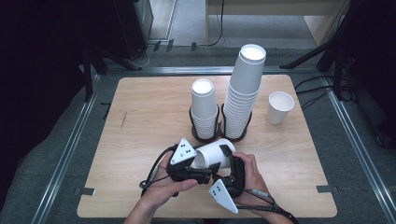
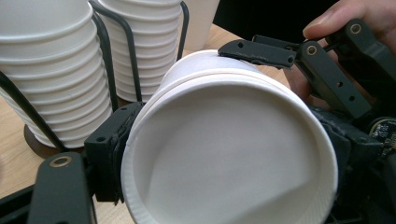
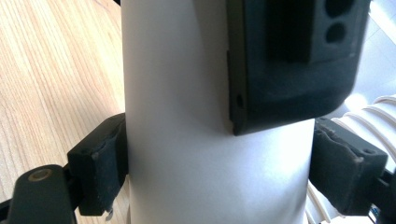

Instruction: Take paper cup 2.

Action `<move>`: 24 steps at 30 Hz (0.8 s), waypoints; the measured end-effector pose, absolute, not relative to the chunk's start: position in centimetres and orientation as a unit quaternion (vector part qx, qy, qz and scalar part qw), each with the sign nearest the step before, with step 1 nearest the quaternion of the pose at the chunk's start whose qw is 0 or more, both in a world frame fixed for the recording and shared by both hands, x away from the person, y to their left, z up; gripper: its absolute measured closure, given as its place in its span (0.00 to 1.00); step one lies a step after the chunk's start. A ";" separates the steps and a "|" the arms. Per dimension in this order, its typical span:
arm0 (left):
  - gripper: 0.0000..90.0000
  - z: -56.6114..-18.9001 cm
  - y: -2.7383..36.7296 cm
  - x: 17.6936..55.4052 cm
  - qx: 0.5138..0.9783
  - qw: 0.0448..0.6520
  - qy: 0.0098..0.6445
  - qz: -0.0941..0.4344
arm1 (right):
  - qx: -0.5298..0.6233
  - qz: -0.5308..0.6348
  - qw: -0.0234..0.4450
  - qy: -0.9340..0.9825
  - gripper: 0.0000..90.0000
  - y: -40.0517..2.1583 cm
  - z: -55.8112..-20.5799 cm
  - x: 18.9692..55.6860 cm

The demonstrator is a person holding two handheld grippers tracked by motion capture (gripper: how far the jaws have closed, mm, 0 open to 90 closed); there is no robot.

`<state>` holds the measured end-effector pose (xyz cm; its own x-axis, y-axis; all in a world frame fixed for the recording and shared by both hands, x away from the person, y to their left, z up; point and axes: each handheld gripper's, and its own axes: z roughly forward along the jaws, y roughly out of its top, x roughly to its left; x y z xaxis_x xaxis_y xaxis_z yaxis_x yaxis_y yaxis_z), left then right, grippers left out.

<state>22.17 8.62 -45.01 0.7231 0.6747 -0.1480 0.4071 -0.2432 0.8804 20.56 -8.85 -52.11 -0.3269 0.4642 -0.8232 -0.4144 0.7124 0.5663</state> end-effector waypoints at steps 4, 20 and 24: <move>0.23 -44.9 8.8 22.1 0.775 0.514 0.341 0.137 | 0.028 0.389 0.577 0.718 0.15 -8.7 -52.0 20.6; 0.25 -44.6 9.5 22.2 0.749 0.537 0.350 0.168 | 0.053 0.412 0.550 0.724 0.01 -8.8 -51.2 20.5; 0.25 -44.4 10.0 22.1 0.730 0.555 0.352 0.185 | 0.063 0.426 0.548 0.718 0.01 -8.9 -50.6 20.4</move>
